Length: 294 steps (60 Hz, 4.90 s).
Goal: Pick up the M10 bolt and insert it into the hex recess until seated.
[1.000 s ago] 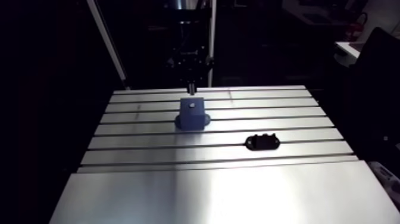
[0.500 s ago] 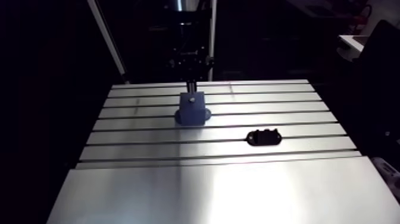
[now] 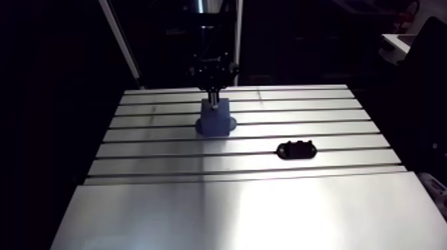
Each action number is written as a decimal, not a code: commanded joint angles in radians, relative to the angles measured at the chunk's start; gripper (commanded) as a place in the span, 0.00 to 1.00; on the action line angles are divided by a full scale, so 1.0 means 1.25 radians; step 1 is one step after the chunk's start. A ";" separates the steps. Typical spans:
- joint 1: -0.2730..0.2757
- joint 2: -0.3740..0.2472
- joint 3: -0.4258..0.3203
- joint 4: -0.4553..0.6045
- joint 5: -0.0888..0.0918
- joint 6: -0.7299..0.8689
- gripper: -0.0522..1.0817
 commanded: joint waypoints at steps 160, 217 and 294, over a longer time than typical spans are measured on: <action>-0.003 0.021 -0.005 0.013 -0.005 -0.006 1.00; 0.003 -0.012 -0.037 0.071 -0.005 -0.030 0.05; 0.028 -0.363 -0.113 0.300 0.003 -0.030 0.05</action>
